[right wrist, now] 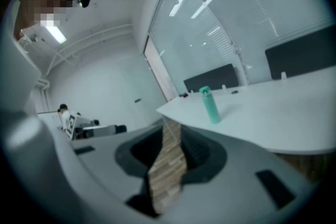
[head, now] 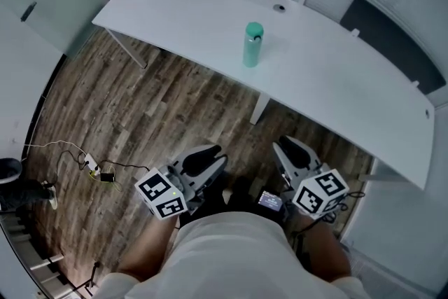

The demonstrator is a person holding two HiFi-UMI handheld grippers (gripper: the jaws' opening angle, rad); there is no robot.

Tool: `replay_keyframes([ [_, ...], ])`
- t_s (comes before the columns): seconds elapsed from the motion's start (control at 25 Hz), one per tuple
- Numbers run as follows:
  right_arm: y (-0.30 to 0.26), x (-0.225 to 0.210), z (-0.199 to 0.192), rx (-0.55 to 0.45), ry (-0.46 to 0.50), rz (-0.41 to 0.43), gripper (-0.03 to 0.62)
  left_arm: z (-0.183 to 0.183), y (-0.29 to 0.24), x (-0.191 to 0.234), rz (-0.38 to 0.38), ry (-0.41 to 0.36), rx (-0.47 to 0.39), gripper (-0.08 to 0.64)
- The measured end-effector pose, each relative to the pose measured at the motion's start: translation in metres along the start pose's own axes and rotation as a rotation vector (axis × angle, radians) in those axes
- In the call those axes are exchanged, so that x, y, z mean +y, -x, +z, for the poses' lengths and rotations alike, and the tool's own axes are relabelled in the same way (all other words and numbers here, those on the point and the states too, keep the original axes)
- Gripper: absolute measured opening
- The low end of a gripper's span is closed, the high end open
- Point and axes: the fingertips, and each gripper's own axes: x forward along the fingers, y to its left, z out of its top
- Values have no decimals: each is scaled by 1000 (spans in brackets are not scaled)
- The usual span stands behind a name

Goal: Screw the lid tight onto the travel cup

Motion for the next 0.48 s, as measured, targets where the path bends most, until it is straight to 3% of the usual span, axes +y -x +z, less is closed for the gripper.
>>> replay_keyframes([
  [0.48,-56,-12,28,-25,-16,-92,109,35,-29,63,-102,-9,41,112],
])
